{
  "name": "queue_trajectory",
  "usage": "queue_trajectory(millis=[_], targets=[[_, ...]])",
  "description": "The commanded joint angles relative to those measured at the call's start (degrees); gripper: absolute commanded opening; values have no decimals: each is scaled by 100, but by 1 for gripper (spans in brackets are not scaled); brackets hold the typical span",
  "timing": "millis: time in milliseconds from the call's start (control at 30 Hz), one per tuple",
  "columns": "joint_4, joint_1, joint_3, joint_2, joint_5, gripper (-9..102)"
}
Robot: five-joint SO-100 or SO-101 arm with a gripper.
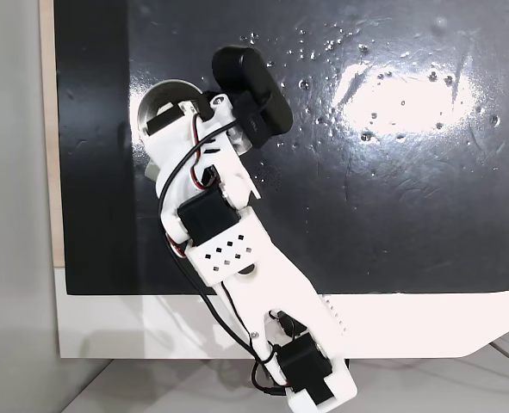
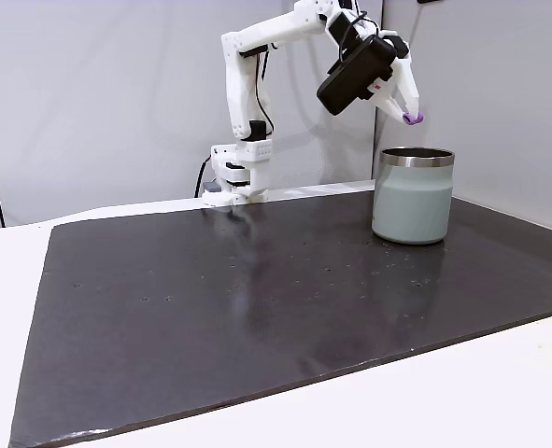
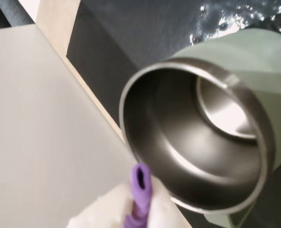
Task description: Grasp a pengrip and put it in the cup.
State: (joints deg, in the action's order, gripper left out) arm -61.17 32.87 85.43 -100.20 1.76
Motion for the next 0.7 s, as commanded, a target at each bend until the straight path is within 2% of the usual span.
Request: queue_trajectory(millis=[0,133,667], targets=[[-18,35,-352,-44,-334,18],[-132,105,-325,-44,-439,28],[-141,158,-299,-62,-431,29]])
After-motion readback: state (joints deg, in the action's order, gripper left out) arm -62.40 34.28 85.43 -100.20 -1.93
